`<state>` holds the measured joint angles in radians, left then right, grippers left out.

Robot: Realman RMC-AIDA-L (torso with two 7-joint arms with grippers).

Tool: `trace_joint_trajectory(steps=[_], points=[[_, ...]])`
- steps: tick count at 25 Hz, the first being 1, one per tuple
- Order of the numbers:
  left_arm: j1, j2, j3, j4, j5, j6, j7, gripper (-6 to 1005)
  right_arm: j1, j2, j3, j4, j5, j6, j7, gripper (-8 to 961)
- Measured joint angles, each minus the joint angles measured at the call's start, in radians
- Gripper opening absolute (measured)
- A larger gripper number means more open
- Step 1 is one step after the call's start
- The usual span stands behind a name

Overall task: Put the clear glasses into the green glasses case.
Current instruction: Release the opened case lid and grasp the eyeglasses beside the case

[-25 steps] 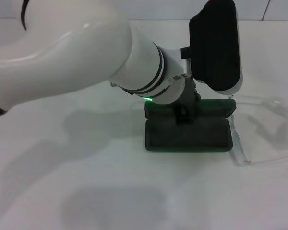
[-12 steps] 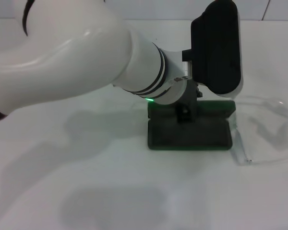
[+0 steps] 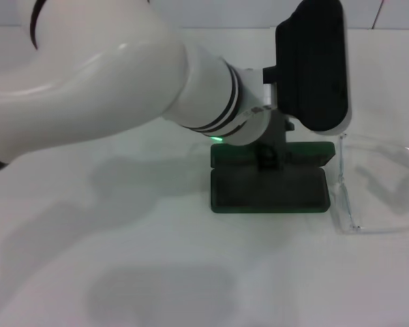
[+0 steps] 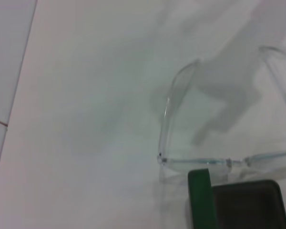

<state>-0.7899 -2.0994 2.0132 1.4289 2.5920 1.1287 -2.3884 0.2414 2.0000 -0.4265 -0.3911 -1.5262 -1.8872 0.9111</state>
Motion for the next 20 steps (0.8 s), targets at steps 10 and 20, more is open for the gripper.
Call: trace_joint_trajectory(steps=[10,20], points=[[0.099,0.002,-0.064,0.204,-0.001,0.017,-0.024,368,-0.001,-0.016,-0.015,-0.004,-0.017,0.053,-0.007,545],[0.412,0.005,-0.365,0.569,-0.323,-0.044,-0.016,368,0.024,0.010,-0.007,0.106,0.000,-0.035,-0.013,544]])
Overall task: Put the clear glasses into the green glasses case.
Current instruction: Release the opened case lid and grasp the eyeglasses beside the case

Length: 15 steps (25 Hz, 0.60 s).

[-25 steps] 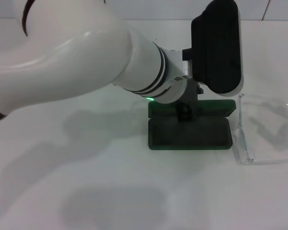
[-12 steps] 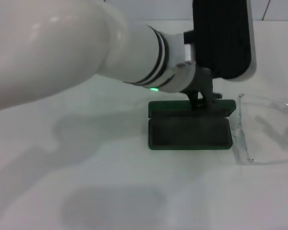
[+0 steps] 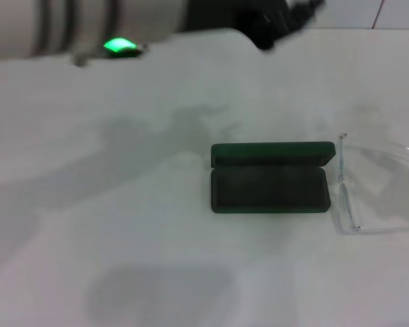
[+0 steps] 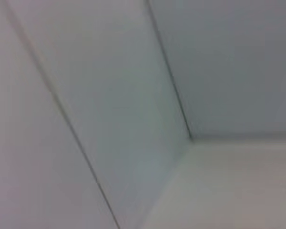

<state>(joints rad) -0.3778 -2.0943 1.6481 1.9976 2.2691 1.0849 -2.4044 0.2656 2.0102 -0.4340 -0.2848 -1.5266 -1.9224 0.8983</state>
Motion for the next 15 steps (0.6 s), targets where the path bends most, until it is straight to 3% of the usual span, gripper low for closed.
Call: trace_joint_trajectory(steps=[4,10,13,14,15], points=[[0.093,0.002,-0.181,0.012,-0.301,0.027,0.139,367,0.005,0.000,-0.003,-0.030,0.004,-0.035,0.026,543],[0.213,0.001,-0.401,-0.059,-0.755,0.122,0.354,367,0.031,0.001,-0.076,-0.218,-0.044,0.082,0.133,539],[0.230,0.002,-0.441,-0.122,-0.852,0.157,0.399,367,0.053,-0.014,-0.084,-0.275,-0.048,0.117,0.211,535],[0.230,0.002,-0.451,-0.148,-0.865,0.165,0.404,367,0.080,-0.037,-0.089,-0.375,-0.075,0.132,0.382,534],[0.229,0.002,-0.457,-0.168,-0.873,0.170,0.407,367,0.086,-0.041,-0.092,-0.433,-0.096,0.136,0.459,533]])
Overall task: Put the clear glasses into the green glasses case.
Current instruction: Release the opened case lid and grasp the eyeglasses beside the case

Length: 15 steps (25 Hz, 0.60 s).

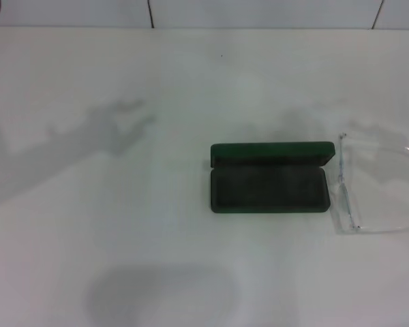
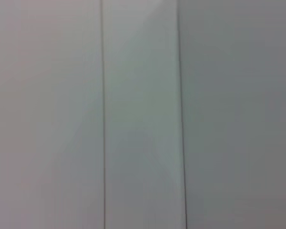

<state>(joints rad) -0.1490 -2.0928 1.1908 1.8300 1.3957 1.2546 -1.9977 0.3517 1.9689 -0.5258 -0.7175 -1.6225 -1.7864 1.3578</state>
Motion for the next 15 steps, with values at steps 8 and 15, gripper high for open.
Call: trace_joint_trajectory(steps=[8,15], points=[[-0.014,0.001,-0.010,-0.134,-0.032,0.008,0.070,367,0.024,0.037,-0.145,-0.589,-0.491,0.129,0.709,522],[-0.055,0.000,-0.034,-0.242,-0.035,0.010,0.142,367,0.173,0.042,-0.501,-0.699,-0.849,0.099,1.111,513]])
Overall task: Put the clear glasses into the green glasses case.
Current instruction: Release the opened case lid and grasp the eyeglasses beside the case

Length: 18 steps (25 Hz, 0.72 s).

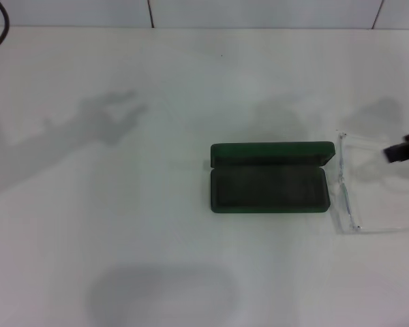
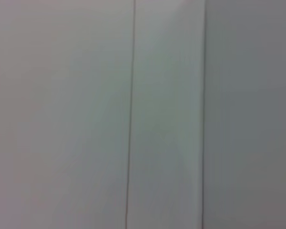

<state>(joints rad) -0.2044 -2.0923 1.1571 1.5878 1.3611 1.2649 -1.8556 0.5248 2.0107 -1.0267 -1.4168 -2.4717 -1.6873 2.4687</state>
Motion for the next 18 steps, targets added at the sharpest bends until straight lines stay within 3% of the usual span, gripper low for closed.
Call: trace_joint_trajectory(steps=[6,12,18], points=[[-0.054,0.006,-0.025,-0.082,0.006,0.026,0.048,367,0.152,0.002,-0.124,0.066,-0.045,-0.057,0.158,508],[-0.066,0.005,-0.070,-0.117,0.005,0.075,0.057,367,0.208,0.005,-0.151,0.095,-0.047,-0.071,0.219,509],[-0.069,0.005,-0.082,-0.143,-0.001,0.093,0.066,366,0.266,0.007,-0.157,0.218,-0.049,-0.056,0.261,509]])
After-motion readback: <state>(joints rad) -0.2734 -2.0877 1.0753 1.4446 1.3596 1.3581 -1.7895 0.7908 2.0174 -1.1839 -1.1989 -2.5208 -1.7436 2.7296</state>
